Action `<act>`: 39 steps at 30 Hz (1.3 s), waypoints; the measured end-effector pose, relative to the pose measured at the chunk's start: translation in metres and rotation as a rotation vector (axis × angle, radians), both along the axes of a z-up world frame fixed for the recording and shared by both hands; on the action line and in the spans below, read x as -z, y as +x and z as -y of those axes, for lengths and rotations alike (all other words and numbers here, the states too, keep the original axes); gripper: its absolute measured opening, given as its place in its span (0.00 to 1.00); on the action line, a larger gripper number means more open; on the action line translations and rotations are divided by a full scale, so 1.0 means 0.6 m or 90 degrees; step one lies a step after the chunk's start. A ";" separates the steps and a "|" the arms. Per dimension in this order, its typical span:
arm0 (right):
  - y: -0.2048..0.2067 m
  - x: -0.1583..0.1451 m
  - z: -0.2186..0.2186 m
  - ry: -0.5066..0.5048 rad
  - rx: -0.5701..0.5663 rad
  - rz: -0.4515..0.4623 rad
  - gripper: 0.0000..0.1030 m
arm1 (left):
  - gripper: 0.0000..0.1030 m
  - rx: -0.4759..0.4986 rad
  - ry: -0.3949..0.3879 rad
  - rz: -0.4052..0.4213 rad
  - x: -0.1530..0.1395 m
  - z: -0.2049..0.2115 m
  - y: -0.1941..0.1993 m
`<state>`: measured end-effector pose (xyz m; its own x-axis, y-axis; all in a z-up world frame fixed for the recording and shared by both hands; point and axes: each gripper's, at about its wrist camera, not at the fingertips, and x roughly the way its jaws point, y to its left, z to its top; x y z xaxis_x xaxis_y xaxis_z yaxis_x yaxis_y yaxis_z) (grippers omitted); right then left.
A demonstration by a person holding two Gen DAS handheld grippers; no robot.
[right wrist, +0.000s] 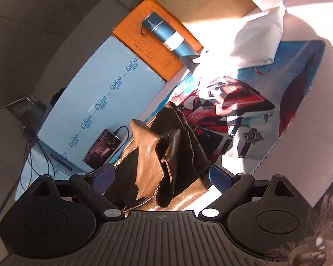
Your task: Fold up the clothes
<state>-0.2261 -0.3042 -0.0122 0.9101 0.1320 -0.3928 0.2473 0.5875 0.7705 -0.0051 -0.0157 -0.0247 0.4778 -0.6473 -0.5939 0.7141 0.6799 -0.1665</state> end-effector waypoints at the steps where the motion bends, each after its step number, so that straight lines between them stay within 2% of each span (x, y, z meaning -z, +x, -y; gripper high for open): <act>1: 0.000 0.003 0.001 0.034 -0.013 -0.006 0.90 | 1.00 -0.001 -0.002 0.000 0.000 -0.001 0.000; 4: 0.000 0.008 -0.004 0.095 -0.054 -0.022 0.90 | 1.00 -0.007 -0.014 -0.006 0.000 -0.004 0.001; 8: -0.003 0.001 -0.023 0.099 -0.095 -0.004 0.93 | 1.00 -0.012 -0.021 -0.011 0.000 -0.005 0.002; 12: 0.018 0.013 -0.037 0.117 -0.097 -0.030 0.93 | 1.00 -0.011 -0.025 -0.013 0.000 -0.005 0.002; 15: 0.038 0.019 -0.043 0.107 -0.069 -0.034 0.93 | 1.00 0.001 -0.024 -0.011 0.000 -0.001 -0.002; 21: 0.079 0.027 -0.060 0.074 -0.016 -0.025 1.00 | 1.00 0.017 0.001 0.008 0.003 0.011 -0.012; 23: 0.091 0.027 -0.071 0.052 0.004 -0.020 1.00 | 1.00 0.019 0.009 0.013 0.005 0.014 -0.015; 27: 0.118 0.019 -0.099 -0.031 0.031 -0.030 1.00 | 1.00 0.024 0.019 0.021 0.007 0.017 -0.018; 30: 0.128 0.022 -0.108 -0.048 0.035 -0.012 1.00 | 1.00 0.027 0.013 0.017 0.007 0.015 -0.016; 32: 0.132 0.026 -0.112 -0.052 0.032 0.005 0.95 | 1.00 0.030 0.007 0.012 0.007 0.013 -0.014; 33: 0.135 0.029 -0.113 -0.054 0.027 0.013 0.86 | 1.00 0.031 0.000 0.007 0.007 0.011 -0.013; 35: 0.138 0.035 -0.113 -0.072 0.037 0.007 0.61 | 1.00 0.031 -0.029 -0.011 0.006 0.002 -0.005; 36: 0.138 0.039 -0.111 -0.081 0.048 0.002 0.52 | 1.00 0.030 -0.051 -0.026 0.006 -0.004 0.001; 37: 0.136 0.043 -0.108 -0.089 0.061 -0.003 0.36 | 1.00 0.026 -0.081 -0.046 0.007 -0.011 0.010; 38: 0.134 0.048 -0.102 -0.088 0.070 -0.004 0.28 | 1.00 0.022 -0.114 -0.068 0.009 -0.019 0.019; 39: 0.131 0.053 -0.095 -0.076 0.071 0.002 0.26 | 1.00 0.018 -0.147 -0.091 0.010 -0.027 0.028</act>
<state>-0.1477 -0.2471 -0.0441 0.9176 -0.0175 -0.3972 0.3143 0.6440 0.6975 0.0118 0.0006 -0.0307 0.3800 -0.7854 -0.4885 0.6905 0.5923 -0.4151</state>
